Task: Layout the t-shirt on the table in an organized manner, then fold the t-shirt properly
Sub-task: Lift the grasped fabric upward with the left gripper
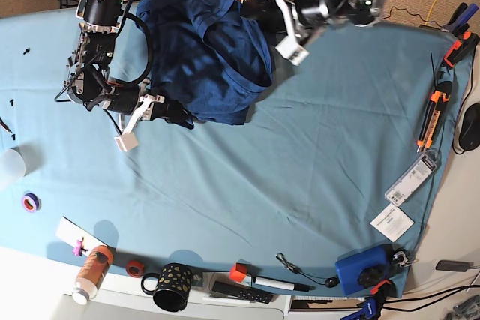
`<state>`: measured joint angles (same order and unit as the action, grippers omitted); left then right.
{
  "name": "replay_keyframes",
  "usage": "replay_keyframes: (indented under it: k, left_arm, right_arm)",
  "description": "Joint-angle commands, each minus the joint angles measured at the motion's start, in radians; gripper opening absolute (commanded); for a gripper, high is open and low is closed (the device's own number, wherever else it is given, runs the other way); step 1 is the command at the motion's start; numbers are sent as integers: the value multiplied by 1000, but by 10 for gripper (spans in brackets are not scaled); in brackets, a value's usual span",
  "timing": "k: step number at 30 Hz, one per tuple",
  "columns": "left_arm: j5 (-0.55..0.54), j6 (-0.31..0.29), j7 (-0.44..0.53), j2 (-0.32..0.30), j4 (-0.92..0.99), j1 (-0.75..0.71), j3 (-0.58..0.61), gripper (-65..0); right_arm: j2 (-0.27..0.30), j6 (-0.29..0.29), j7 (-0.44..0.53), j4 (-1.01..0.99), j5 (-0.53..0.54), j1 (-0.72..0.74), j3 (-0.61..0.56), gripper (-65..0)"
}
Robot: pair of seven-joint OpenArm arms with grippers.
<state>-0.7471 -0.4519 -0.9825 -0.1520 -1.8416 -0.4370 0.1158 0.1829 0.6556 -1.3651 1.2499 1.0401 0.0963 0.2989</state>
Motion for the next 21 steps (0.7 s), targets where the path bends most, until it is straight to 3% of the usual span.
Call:
replay_keyframes:
  k: [1,8,17,19,21]
  left_arm:
    - [31,10,-17,0,24,-2,11,-263]
    - [-41,9,-26,6,178,77,46,-263]
    - [-33,7,-93,24,183,102,46,-281]
    - [-29,18,-148,24,183,105,46,-398]
    - [-21,30,-164,24,183,105,46,-609]
  right_arm:
    - [17,-12,-31,-2,-47,-2,3,-650]
    - [17,3,-31,-2,-46,-2,3,-650]
    - [17,2,-31,-2,-45,-2,3,-650]
    - [17,2,-31,-2,-45,-2,3,-650]
    - [17,2,-31,-2,-35,-2,3,-650]
